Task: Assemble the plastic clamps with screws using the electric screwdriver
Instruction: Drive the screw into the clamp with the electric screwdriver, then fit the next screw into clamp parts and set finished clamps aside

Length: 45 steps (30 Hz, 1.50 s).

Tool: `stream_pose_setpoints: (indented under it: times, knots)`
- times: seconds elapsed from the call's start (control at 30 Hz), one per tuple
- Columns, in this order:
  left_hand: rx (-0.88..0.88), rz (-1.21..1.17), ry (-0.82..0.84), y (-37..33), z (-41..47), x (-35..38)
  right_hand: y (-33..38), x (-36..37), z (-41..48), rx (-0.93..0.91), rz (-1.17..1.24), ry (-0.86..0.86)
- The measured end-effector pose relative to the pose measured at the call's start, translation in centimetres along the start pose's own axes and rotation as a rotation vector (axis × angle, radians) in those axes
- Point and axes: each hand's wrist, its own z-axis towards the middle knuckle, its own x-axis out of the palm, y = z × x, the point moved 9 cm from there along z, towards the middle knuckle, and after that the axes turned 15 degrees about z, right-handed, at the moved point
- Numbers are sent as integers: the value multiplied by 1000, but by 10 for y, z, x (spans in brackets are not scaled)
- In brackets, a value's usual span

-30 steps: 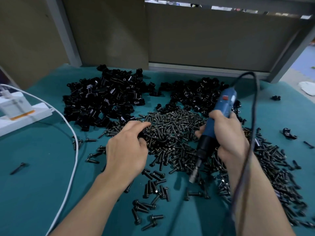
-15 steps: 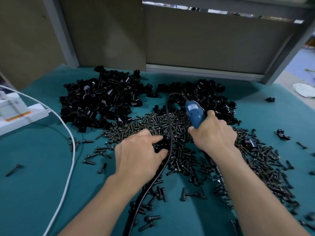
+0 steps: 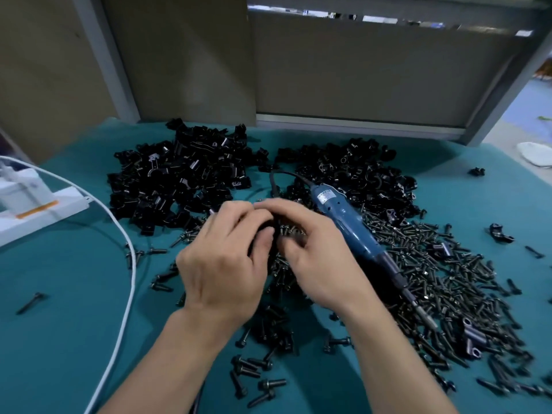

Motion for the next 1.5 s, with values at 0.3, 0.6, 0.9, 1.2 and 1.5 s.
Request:
stream_pose_setpoints:
  times: [0.3,0.6,0.9,1.2,1.5]
  knots:
    - [-213,-514,348,29,-4,44,-33,-21,-8,96,80,-161]
    - [-447,-500,387,33,-19,59,-50,-28,-17,326,160,-196]
    - [-1011,-708,284,78,-33,63,-42,-94,-34,364,517,-586]
    - [-970,-725,485,63,-37,75,-53,-55,-25,396,-347,-164]
    - [-999,-783,523,62,-38,75,-48,-25,-26,380,-542,57]
